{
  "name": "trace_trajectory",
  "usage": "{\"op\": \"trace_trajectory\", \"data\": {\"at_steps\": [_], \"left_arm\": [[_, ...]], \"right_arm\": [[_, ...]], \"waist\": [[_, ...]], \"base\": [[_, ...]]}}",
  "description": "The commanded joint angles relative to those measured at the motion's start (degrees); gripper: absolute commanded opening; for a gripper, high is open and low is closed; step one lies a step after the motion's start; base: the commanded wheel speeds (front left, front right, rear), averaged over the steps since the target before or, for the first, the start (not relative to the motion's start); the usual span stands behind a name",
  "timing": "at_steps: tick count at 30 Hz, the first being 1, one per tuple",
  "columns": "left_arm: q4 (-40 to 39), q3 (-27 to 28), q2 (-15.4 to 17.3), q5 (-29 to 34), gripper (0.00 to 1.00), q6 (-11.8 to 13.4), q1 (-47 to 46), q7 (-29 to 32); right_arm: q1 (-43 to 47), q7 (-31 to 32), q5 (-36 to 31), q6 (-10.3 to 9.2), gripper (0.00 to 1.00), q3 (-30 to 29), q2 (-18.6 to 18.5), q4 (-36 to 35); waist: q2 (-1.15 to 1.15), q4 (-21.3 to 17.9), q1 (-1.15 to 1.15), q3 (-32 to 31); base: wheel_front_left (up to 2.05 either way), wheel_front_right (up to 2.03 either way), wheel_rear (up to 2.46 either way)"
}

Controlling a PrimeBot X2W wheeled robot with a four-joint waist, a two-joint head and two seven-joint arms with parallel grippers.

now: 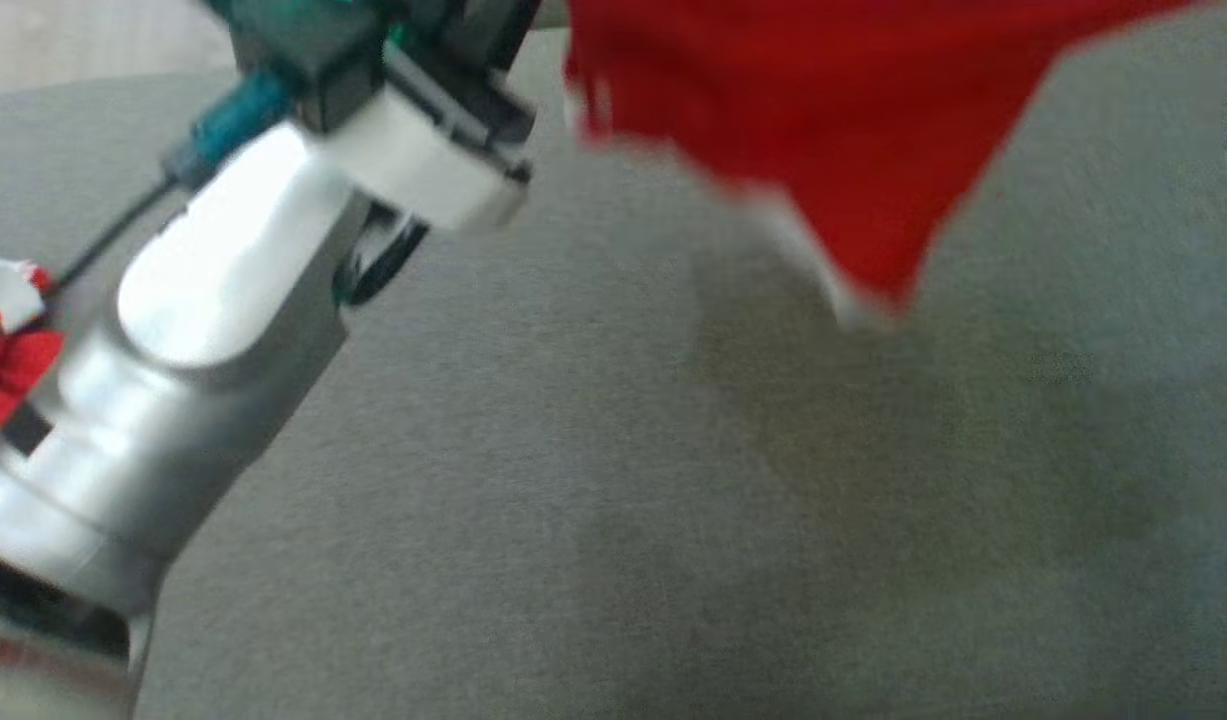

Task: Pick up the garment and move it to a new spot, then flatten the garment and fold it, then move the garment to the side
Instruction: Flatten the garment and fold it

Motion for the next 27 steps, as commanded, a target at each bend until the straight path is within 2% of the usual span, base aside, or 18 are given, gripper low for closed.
{"op": "trace_trajectory", "data": {"at_steps": [1, 5, 10, 15, 16, 17, 27], "left_arm": [[0.21, 3.36, 0.39, 0.87, 0.00, -0.79, -1.65, -0.21], [2.39, 2.88, -1.17, -0.13, 0.00, -1.80, 2.94, -0.22], [2.72, 0.93, -1.46, -2.21, 0.00, -2.12, 16.98, -0.22], [1.75, 1.01, -2.51, -1.10, 0.00, -2.19, 29.36, -0.22], [1.53, 1.30, -2.90, -0.70, 0.00, -2.19, 31.03, -0.22], [1.31, 1.73, -3.33, -0.38, 0.00, -2.20, 32.52, -0.22], [0.55, 4.42, -5.30, 3.48, 0.00, -2.22, 38.95, -0.22]], "right_arm": [[0.11, 0.30, -0.40, -0.04, 0.00, 0.20, -0.80, -1.84], [3.54, 0.20, 0.23, -0.04, 0.00, 1.00, 1.38, -2.17], [14.27, -1.23, 2.12, -0.04, 0.00, 1.50, 4.88, -1.61], [24.72, -3.36, 3.07, -0.04, 0.00, -0.28, 7.99, 0.42], [26.35, -3.68, 2.97, -0.04, 0.37, -0.81, 8.50, 0.83], [27.78, -4.03, 2.66, -0.04, 1.00, -1.50, 9.02, 1.15], [38.48, -5.02, 3.52, -0.04, 1.00, -5.82, 13.17, -1.34]], "waist": [[0.00, -2.93, -0.01, 2.72], [0.00, -4.06, -0.01, 3.50], [0.00, -3.37, -0.01, 3.97], [0.00, -1.46, -0.01, 4.06], [0.00, -1.10, -0.01, 3.99], [0.00, -0.81, -0.01, 3.83], [0.00, 0.71, -0.01, 1.76]], "base": [[0.00, 0.00, 0.00], [0.00, 0.00, 0.00], [0.00, 0.00, 0.00], [0.00, 0.00, 0.00], [0.00, 0.00, 0.00], [0.00, 0.00, 0.00], [0.00, 0.00, 0.00]]}}
